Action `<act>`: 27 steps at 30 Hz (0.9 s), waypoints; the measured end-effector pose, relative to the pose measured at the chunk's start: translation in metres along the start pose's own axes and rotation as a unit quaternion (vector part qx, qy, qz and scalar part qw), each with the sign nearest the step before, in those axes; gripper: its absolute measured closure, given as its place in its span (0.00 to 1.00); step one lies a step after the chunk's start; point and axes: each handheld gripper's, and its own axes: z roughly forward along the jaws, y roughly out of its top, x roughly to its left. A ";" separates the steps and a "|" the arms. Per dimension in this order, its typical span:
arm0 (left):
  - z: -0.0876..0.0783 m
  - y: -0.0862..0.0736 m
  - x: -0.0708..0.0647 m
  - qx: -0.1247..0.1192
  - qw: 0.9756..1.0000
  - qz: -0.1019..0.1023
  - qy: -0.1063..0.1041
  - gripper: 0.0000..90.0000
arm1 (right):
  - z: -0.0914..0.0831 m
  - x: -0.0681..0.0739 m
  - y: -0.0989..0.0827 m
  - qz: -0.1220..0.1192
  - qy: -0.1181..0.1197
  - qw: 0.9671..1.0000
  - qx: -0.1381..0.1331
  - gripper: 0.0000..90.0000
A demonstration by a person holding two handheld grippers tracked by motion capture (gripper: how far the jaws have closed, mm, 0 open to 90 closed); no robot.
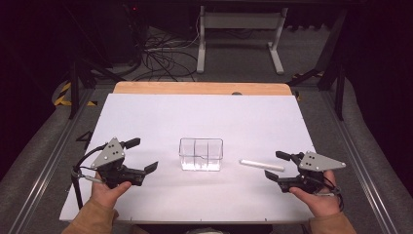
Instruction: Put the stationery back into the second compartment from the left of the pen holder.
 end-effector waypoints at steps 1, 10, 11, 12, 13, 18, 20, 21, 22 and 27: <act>-0.001 -0.001 0.000 -0.004 1.000 -0.001 0.001 0.06 | 0.000 -0.001 0.001 -0.001 -0.002 1.000 0.002 0.27; -0.010 -0.012 -0.003 -0.006 1.000 0.005 0.026 0.06 | 0.008 -0.011 0.016 -0.008 -0.002 1.000 0.023 0.28; -0.010 -0.013 -0.002 -0.005 1.000 0.006 0.028 0.06 | 0.009 -0.012 0.018 -0.007 -0.001 1.000 0.025 0.28; -0.011 -0.014 -0.002 -0.005 0.999 0.009 0.032 0.05 | 0.010 -0.014 0.020 -0.005 -0.001 1.000 0.027 0.28; -0.011 -0.014 -0.002 -0.004 0.999 0.010 0.035 0.05 | 0.011 -0.015 0.022 -0.005 -0.001 1.000 0.027 0.28; -0.012 -0.017 -0.003 -0.003 0.999 0.005 0.037 0.03 | 0.016 -0.019 0.028 -0.001 0.002 0.999 0.033 0.28; -0.013 -0.018 -0.003 -0.007 0.999 0.008 0.033 0.03 | 0.018 -0.020 0.029 0.000 0.005 0.999 0.034 0.29; -0.013 -0.018 -0.003 -0.008 0.999 0.009 0.032 0.03 | 0.020 -0.021 0.029 0.002 0.005 0.999 0.034 0.29; -0.013 -0.019 -0.003 -0.006 0.999 0.011 0.033 0.02 | 0.021 -0.022 0.029 0.007 0.007 0.999 0.035 0.29; -0.012 -0.021 -0.001 -0.004 0.999 0.004 0.031 0.02 | 0.030 -0.025 0.029 0.018 0.011 0.999 0.029 0.30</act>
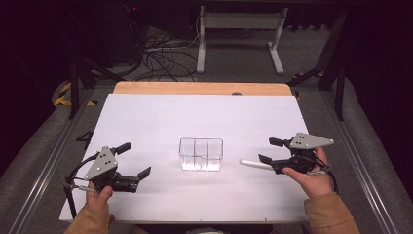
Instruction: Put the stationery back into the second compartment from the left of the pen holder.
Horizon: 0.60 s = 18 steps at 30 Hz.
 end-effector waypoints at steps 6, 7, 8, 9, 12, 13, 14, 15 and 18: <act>0.000 -0.001 -0.001 0.003 1.000 0.003 -0.001 0.02 | 0.006 -0.006 0.003 0.000 -0.003 1.000 0.007 0.30; 0.000 -0.001 -0.001 0.002 1.000 0.003 0.001 0.02 | 0.007 -0.007 0.003 -0.001 -0.003 1.000 0.008 0.29; 0.000 -0.001 -0.001 0.003 1.000 0.002 0.001 0.02 | 0.008 -0.008 0.003 0.000 -0.002 1.000 0.009 0.28; 0.000 -0.001 -0.001 0.004 1.000 0.004 0.001 0.02 | 0.009 -0.009 0.003 0.003 0.001 1.000 0.011 0.27; 0.000 -0.002 -0.002 0.005 1.000 0.002 0.001 0.02 | 0.012 -0.010 0.003 0.009 0.004 1.000 0.013 0.25; 0.000 -0.002 -0.002 0.005 1.000 0.002 0.001 0.02 | 0.013 -0.011 0.003 0.010 0.003 1.000 0.016 0.25; 0.000 -0.002 -0.002 0.005 1.000 0.005 0.002 0.02 | 0.013 -0.011 0.003 0.010 0.002 1.000 0.018 0.25; 0.000 -0.002 -0.002 0.005 1.000 0.004 0.001 0.02 | 0.014 -0.011 0.004 0.008 0.001 1.000 0.022 0.25; 0.000 -0.001 -0.002 0.006 1.000 0.006 0.003 0.02 | 0.013 -0.013 0.006 -0.001 -0.001 1.000 0.031 0.25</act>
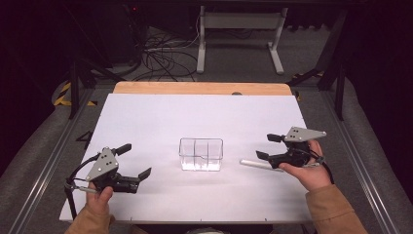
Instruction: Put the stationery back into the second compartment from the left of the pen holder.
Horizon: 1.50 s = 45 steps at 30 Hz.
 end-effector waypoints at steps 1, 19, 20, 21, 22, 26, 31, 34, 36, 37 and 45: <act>0.000 0.000 0.000 -0.001 1.000 0.000 0.001 0.02 | 0.000 -0.001 0.001 -0.002 -0.002 1.000 0.002 0.24; 0.000 0.001 0.000 -0.002 1.000 0.002 -0.001 0.02 | 0.012 0.000 0.011 -0.054 0.024 0.993 0.101 0.39; 0.000 0.001 0.000 -0.002 1.000 0.002 0.000 0.02 | 0.013 0.000 0.012 -0.059 0.026 0.992 0.109 0.39; 0.000 0.001 0.000 -0.002 1.000 0.003 0.000 0.02 | 0.014 0.000 0.013 -0.065 0.026 0.991 0.115 0.38; 0.000 0.000 0.000 -0.002 1.000 0.001 -0.002 0.02 | 0.016 0.000 0.014 -0.069 0.027 0.990 0.122 0.38; 0.001 0.000 -0.001 -0.001 1.000 -0.001 -0.002 0.02 | 0.023 0.001 0.017 -0.077 0.035 0.985 0.153 0.38; 0.001 0.000 0.000 -0.001 1.000 -0.002 -0.003 0.02 | 0.032 0.000 0.017 -0.092 0.036 0.978 0.181 0.36; 0.000 0.000 0.000 -0.001 1.000 -0.003 -0.004 0.02 | 0.035 0.000 0.016 -0.075 0.030 0.975 0.205 0.39; 0.000 0.000 0.000 -0.002 1.000 -0.003 -0.005 0.02 | 0.037 0.000 0.016 -0.080 0.032 0.973 0.215 0.41; 0.000 0.000 0.000 -0.001 1.000 -0.003 -0.005 0.02 | 0.038 0.000 0.016 -0.084 0.035 0.971 0.219 0.41; 0.000 0.000 0.000 -0.002 1.000 -0.001 -0.003 0.02 | 0.045 -0.001 0.015 -0.114 0.055 0.962 0.242 0.38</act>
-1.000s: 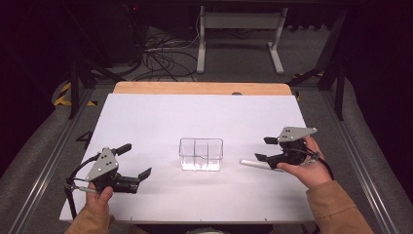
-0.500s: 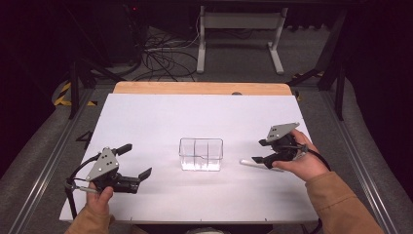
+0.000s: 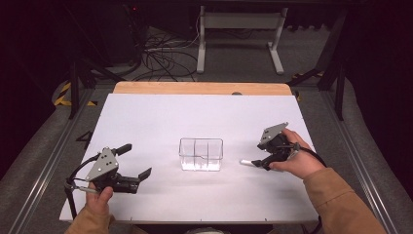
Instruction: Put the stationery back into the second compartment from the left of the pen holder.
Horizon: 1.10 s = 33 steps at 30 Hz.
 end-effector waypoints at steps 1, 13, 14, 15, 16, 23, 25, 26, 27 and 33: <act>0.000 0.000 0.000 0.000 1.000 0.000 0.000 0.02 | 0.000 0.000 0.000 -0.003 0.001 1.000 0.003 0.38; 0.000 0.000 0.000 0.000 1.000 0.001 0.000 0.02 | 0.005 0.000 -0.001 -0.007 0.010 1.000 0.028 0.45; 0.000 0.000 0.000 0.000 1.000 0.001 0.000 0.02 | 0.006 0.000 -0.001 -0.011 0.007 0.999 0.034 0.47; 0.000 0.000 0.000 0.000 1.000 0.002 0.000 0.02 | 0.007 0.000 -0.001 -0.015 0.005 0.999 0.035 0.49; 0.000 0.000 0.000 0.000 1.000 0.002 0.000 0.02 | 0.008 0.000 -0.001 -0.017 0.006 0.999 0.038 0.50; 0.000 0.000 0.000 0.001 1.000 0.001 -0.001 0.02 | 0.015 -0.001 0.001 -0.047 0.011 0.996 0.072 0.60; 0.000 0.000 0.000 0.001 1.000 0.001 -0.001 0.02 | 0.016 0.000 0.001 -0.056 0.012 0.995 0.079 0.62; 0.000 0.000 0.000 0.001 1.000 0.002 -0.001 0.02 | 0.017 0.000 0.001 -0.063 0.015 0.995 0.082 0.64; 0.000 0.000 0.000 0.001 1.000 0.002 -0.001 0.02 | 0.018 0.000 0.001 -0.065 0.016 0.994 0.084 0.66; 0.000 -0.001 0.000 -0.001 1.000 -0.001 -0.002 0.02 | 0.020 0.000 0.001 -0.084 0.024 0.991 0.100 0.73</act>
